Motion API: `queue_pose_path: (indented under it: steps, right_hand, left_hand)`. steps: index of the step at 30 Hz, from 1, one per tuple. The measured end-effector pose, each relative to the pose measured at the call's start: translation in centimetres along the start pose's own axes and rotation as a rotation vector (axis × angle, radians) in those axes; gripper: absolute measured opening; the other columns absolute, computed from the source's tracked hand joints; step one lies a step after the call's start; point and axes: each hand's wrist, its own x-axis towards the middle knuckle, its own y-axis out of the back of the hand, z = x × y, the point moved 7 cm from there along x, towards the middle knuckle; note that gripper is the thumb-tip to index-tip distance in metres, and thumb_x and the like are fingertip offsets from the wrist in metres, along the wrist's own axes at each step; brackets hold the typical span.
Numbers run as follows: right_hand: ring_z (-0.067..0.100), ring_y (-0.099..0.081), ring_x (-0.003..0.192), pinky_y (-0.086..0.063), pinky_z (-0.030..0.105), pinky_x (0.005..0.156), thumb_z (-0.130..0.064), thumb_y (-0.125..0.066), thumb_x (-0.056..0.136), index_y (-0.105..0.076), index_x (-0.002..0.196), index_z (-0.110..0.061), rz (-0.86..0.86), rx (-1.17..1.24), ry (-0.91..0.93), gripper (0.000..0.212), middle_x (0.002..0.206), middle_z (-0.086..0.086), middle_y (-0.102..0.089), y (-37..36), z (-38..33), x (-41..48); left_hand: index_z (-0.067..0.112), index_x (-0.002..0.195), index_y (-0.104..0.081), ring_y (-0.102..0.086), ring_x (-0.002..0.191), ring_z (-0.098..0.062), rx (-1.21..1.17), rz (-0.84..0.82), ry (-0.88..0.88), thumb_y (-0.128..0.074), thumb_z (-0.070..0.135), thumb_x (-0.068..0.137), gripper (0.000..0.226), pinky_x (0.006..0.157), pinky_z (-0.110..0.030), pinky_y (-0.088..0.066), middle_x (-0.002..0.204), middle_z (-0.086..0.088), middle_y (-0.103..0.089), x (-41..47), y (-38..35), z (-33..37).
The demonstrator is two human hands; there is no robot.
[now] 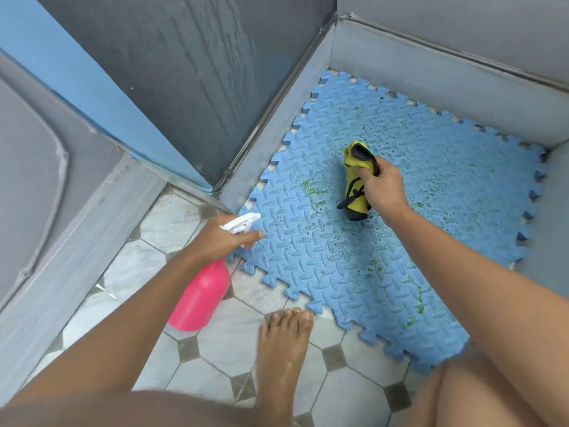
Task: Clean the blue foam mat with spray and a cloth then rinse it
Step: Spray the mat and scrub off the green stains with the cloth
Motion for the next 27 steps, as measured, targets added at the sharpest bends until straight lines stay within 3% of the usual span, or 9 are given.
queue_pose_path:
  steps: [2,4,8,11,14,17,21,23,27]
  right_hand:
    - [0.016,-0.052,0.072,-0.044,0.031,0.065,-0.027,-0.06,0.095,-0.064,0.1,-0.013,0.004,-0.004,0.023,0.016,0.083,0.001,-0.058,-0.3,-0.4,0.3]
    - [0.016,-0.051,0.072,-0.042,0.029,0.063,-0.027,-0.059,0.095,-0.063,0.098,-0.017,0.01,-0.02,0.072,0.011,0.082,0.0,-0.057,-0.8,-1.4,0.8]
    - [0.02,-0.051,0.074,-0.036,0.033,0.057,-0.02,-0.057,0.094,-0.065,0.102,-0.02,-0.015,-0.193,0.236,0.011,0.079,-0.001,-0.058,-3.3,-4.2,2.1]
    - [0.024,-0.057,0.077,-0.042,0.033,0.06,-0.016,-0.056,0.092,-0.067,0.109,-0.019,-0.129,-0.309,0.327,0.02,0.083,0.003,-0.063,-7.3,-5.9,4.0]
    - [0.031,-0.059,0.087,-0.047,0.037,0.067,-0.025,-0.058,0.092,-0.066,0.103,-0.015,-0.229,-0.464,0.391,0.017,0.088,0.007,-0.062,-11.3,-6.2,5.6]
    - [0.034,-0.052,0.103,-0.047,0.04,0.081,-0.045,-0.056,0.09,-0.067,0.111,-0.019,-0.245,-0.631,0.398,0.036,0.11,0.014,-0.053,-14.0,-5.4,6.3]
    - [0.034,-0.048,0.104,-0.046,0.042,0.084,-0.059,-0.049,0.091,-0.064,0.112,-0.017,-0.172,-0.742,0.466,0.05,0.118,0.013,-0.048,-16.0,-4.8,1.9]
    - [0.032,-0.049,0.1,-0.051,0.044,0.078,-0.055,-0.053,0.09,-0.059,0.122,-0.015,-0.294,-0.764,0.64,0.052,0.116,0.011,-0.048,-18.2,-3.8,-4.0]
    - [0.027,-0.054,0.096,-0.051,0.037,0.068,-0.039,-0.069,0.084,-0.057,0.135,-0.024,-0.768,-0.766,1.058,0.054,0.116,0.006,-0.054,-19.1,0.8,-15.1]
  left_hand:
    - [0.01,0.084,-0.076,-0.052,0.065,-0.011,0.006,-0.041,0.023,-0.087,0.041,0.08,0.033,0.071,-0.03,-0.04,0.066,-0.001,-0.061,0.0,0.9,-0.7]
    - [0.008,0.1,-0.08,-0.061,0.065,-0.006,0.002,-0.049,0.046,-0.086,0.046,0.077,0.045,0.072,-0.024,-0.046,0.067,0.002,-0.072,-0.2,1.2,-1.4]
    - [0.005,0.065,-0.064,-0.053,0.048,-0.018,0.049,0.002,0.103,-0.091,0.039,0.073,0.044,0.056,-0.026,-0.042,0.053,-0.013,-0.06,-0.5,0.6,-2.9]
    - [0.0,0.074,-0.063,-0.058,0.059,-0.016,0.011,-0.041,0.062,-0.092,0.044,0.07,0.053,0.064,-0.027,-0.045,0.063,-0.013,-0.06,-0.4,0.9,-2.5]
    - [0.007,0.075,-0.074,-0.057,0.052,-0.012,-0.001,0.01,0.015,-0.088,0.027,0.082,0.026,0.057,-0.023,-0.045,0.057,-0.003,-0.065,-0.9,1.6,-1.7]
    - [-0.001,0.069,-0.067,-0.049,0.043,-0.014,0.014,0.104,0.002,-0.086,0.026,0.085,0.036,0.047,-0.021,-0.041,0.045,0.001,-0.056,-1.4,2.5,-2.2]
    - [0.009,0.102,-0.08,-0.059,0.059,-0.018,-0.079,0.121,-0.017,-0.083,0.035,0.082,0.033,0.058,-0.028,-0.049,0.066,-0.016,-0.072,-1.8,3.8,-2.3]
    - [0.018,0.105,-0.082,-0.06,0.06,-0.017,-0.135,0.119,-0.036,-0.08,0.039,0.079,0.034,0.056,-0.031,-0.051,0.072,-0.021,-0.072,-2.2,4.3,-1.6]
    - [0.017,0.105,-0.08,-0.066,0.067,-0.015,-0.085,0.065,-0.033,-0.077,0.028,0.091,0.018,0.05,-0.035,-0.055,0.077,-0.02,-0.072,-2.5,4.0,-1.2]
